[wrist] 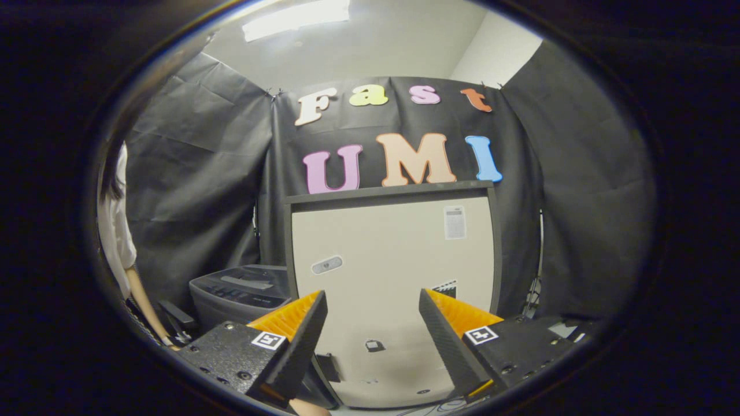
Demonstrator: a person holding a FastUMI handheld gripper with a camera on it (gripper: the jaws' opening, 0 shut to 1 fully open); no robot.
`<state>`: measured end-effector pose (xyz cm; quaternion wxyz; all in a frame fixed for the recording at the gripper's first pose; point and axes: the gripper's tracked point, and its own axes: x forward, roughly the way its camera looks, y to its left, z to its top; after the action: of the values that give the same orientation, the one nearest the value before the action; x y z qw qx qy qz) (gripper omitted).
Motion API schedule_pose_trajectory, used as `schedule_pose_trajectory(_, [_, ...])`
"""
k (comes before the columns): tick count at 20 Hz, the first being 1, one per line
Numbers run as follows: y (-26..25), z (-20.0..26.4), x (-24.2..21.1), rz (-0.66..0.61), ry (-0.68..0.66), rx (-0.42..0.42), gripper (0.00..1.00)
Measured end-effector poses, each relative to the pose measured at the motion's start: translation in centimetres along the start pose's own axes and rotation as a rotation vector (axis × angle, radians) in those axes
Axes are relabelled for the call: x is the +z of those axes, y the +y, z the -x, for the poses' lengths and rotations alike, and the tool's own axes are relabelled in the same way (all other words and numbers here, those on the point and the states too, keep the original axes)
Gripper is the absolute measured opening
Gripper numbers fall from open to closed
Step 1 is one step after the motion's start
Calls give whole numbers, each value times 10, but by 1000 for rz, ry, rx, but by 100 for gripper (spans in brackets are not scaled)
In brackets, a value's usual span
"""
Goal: Put the clothes into the washing machine and then close the washing machine lid.
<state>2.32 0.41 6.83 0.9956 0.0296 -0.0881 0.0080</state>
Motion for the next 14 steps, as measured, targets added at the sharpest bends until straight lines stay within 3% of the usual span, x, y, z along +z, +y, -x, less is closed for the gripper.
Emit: schedule_pose_trajectory(14, [-6, 12, -20, 45, 115, -14, 97])
